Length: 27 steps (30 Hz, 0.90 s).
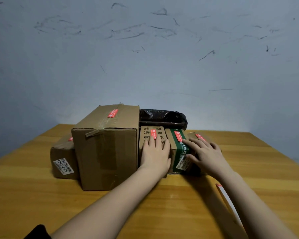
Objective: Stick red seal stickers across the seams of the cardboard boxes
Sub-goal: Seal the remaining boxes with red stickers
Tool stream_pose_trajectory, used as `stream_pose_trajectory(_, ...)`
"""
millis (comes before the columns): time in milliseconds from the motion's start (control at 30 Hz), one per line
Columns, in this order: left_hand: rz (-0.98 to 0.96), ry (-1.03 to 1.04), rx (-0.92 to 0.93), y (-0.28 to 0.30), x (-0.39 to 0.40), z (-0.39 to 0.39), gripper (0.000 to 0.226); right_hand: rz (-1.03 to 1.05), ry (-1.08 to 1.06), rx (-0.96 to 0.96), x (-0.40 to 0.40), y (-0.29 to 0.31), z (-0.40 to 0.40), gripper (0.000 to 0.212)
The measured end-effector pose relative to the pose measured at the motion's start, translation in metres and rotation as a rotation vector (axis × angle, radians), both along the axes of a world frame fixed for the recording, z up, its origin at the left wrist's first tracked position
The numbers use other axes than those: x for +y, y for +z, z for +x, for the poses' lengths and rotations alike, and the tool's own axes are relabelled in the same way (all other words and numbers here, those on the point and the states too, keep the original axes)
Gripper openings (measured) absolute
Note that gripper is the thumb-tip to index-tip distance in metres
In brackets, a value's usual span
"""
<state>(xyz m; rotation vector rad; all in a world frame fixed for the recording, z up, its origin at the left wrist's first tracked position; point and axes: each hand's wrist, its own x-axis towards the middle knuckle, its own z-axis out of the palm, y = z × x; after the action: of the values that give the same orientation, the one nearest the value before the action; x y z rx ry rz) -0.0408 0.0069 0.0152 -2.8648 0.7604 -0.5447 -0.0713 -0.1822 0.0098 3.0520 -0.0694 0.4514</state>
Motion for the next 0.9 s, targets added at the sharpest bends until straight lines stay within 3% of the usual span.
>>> stream_pose_trajectory(667,-0.049,-0.027,-0.009,0.001,0.002,-0.001,0.069,0.050,-0.055,-0.103,0.019,-0.011,0.002,0.065)
stream_pose_trajectory(900,-0.054,-0.124,-0.096,0.000,-0.005,-0.007,0.070,0.126,-0.011,-0.143,0.014,-0.009,-0.006,0.069)
